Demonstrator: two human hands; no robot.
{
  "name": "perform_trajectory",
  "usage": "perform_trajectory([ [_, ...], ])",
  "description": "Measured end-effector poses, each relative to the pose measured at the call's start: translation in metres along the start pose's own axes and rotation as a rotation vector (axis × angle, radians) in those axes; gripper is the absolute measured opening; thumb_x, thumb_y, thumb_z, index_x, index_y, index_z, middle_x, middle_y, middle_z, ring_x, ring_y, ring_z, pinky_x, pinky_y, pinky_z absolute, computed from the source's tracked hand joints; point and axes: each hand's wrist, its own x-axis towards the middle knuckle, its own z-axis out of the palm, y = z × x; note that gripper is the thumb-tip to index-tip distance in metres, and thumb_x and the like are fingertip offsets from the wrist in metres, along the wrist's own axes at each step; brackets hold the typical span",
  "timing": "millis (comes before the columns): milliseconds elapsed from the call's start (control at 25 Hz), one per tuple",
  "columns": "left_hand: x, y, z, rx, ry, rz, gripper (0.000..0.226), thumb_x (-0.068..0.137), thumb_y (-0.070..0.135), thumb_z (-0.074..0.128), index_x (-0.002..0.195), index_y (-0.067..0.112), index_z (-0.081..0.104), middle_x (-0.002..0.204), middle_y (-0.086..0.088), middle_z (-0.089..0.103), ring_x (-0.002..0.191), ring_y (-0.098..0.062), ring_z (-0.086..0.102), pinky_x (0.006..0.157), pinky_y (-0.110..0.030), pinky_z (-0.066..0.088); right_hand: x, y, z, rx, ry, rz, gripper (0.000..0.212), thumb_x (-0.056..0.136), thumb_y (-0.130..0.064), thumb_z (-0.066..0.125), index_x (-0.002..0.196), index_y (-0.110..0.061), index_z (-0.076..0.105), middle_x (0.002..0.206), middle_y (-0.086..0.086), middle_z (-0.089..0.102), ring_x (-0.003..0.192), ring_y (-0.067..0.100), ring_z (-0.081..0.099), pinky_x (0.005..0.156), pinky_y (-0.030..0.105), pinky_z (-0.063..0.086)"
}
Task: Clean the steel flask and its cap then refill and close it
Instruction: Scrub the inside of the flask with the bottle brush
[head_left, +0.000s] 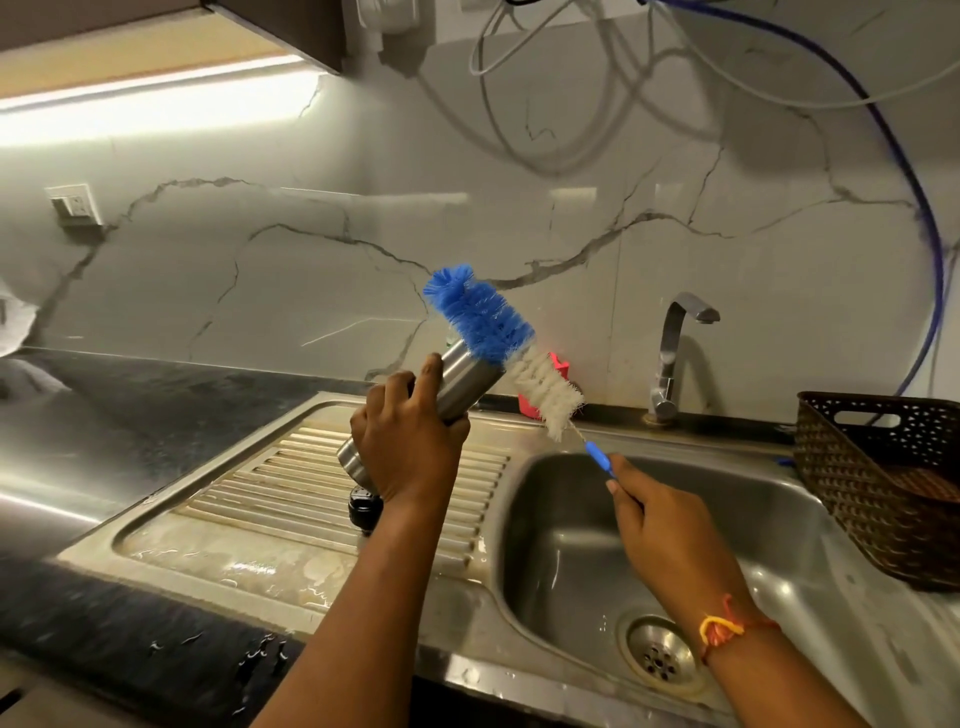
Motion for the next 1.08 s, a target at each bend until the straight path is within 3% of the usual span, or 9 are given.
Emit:
perform_trajectory([
  [200, 0.0, -0.001, 0.001, -0.099, -0.006, -0.073, 0.076, 0.073, 0.038, 0.085, 0.141, 0.026, 0.054, 0.122, -0.009, 0.066, 0.11, -0.033, 0.059, 0.092, -0.05, 0.046, 0.005, 0.003, -0.005, 0.276, 0.075, 0.136, 0.035, 0.101, -0.025, 0.05, 0.134, -0.022, 0.06, 0.062, -0.002, 0.057, 0.052, 0.011, 0.05, 0.044, 0.02, 0.039],
  [440, 0.001, -0.002, 0.005, -0.157, 0.013, -0.084, 0.078, 0.074, 0.039, 0.086, 0.142, 0.023, 0.053, 0.122, -0.011, 0.065, 0.108, -0.034, 0.059, 0.089, -0.05, 0.047, 0.0, -0.008, -0.021, 0.716, -0.228, 0.368, 0.023, 0.102, -0.028, 0.048, 0.108, -0.031, 0.07, 0.062, 0.001, 0.041, 0.05, 0.01, 0.031, 0.044, 0.024, 0.024],
  [640, -0.005, 0.01, 0.008, -0.231, -0.077, 0.009, 0.085, 0.072, 0.04, 0.087, 0.146, 0.022, 0.048, 0.124, -0.01, 0.063, 0.107, -0.031, 0.059, 0.089, -0.048, 0.05, -0.001, -0.013, -0.029, 0.92, -0.371, 0.441, 0.027, 0.103, -0.026, 0.046, 0.108, -0.023, 0.073, 0.059, -0.001, 0.035, 0.048, 0.01, 0.023, 0.045, 0.025, 0.015],
  [840, 0.003, -0.003, 0.005, -0.203, -0.011, -0.069, 0.08, 0.075, 0.04, 0.085, 0.145, 0.022, 0.049, 0.122, -0.012, 0.064, 0.107, -0.032, 0.058, 0.089, -0.049, 0.047, -0.003, -0.008, -0.045, 1.027, -0.562, 0.468, 0.029, 0.101, -0.024, 0.047, 0.104, -0.021, 0.076, 0.062, 0.0, 0.027, 0.059, 0.015, 0.009, 0.048, 0.026, 0.007],
  [1080, -0.004, 0.018, 0.007, -0.188, -0.041, 0.072, 0.084, 0.072, 0.036, 0.086, 0.145, 0.023, 0.047, 0.123, -0.01, 0.062, 0.106, -0.032, 0.058, 0.088, -0.048, 0.047, 0.003, -0.003, -0.039, 1.224, -0.618, 0.546, 0.029, 0.098, -0.025, 0.052, 0.115, -0.014, 0.072, 0.061, -0.003, 0.023, 0.048, 0.005, 0.013, 0.038, 0.018, 0.01],
])
